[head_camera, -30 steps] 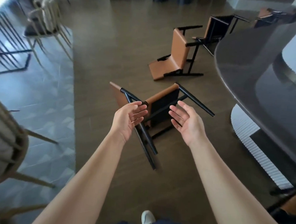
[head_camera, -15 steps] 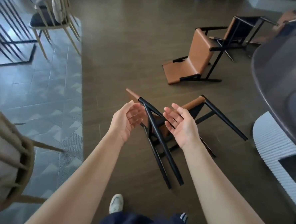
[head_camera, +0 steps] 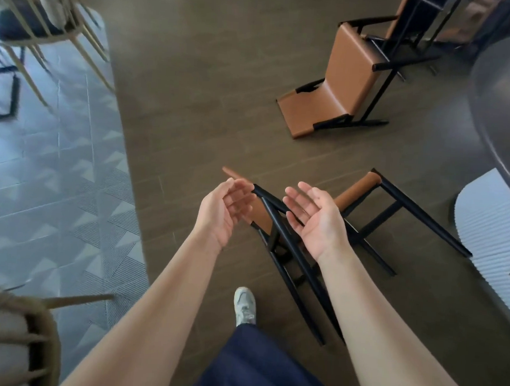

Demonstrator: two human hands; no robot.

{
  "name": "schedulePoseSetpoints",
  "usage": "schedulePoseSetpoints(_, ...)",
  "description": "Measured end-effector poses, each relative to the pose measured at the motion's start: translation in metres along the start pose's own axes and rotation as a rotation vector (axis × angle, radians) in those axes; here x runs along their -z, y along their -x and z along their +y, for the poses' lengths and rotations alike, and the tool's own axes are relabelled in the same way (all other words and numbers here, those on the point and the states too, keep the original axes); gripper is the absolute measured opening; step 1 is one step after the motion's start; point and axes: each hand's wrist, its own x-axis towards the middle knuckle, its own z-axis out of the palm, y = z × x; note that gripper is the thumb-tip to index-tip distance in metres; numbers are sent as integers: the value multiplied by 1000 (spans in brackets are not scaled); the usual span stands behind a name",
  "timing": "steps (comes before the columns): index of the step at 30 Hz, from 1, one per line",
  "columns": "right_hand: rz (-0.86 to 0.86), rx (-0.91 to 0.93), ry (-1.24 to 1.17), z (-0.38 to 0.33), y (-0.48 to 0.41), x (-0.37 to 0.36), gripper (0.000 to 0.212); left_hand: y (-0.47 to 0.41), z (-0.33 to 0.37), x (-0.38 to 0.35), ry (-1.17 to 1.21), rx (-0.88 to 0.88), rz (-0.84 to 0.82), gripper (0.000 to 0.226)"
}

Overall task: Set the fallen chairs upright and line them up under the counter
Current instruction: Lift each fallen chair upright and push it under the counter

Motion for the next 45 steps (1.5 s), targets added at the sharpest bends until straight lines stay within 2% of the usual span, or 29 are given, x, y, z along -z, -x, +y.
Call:
schedulePoseSetpoints(9,-7,-180,-74,-12,-121,-59,31,-118,52,5,121,-6,103,34)
schedulePoseSetpoints(19,132,-282,-176,10,-235,-114,30,-242,85,33,158,95,174,27)
schedulePoseSetpoints(24,267,-317,-301,38,-299,-134,30,-315,91,45,104,200,132,17)
schedulePoseSetpoints(33,447,-418,-402,113,-411,-159,31,-438,92,78,-44,272,82,17)
schedulePoseSetpoints(42,544,-543,-490,189,-491,-172,48,-513,36,128,-263,327,92,18)
schedulePoseSetpoints(45,606,-534,-482,199,-517,-171,42,-534,20,137,-325,322,81,17)
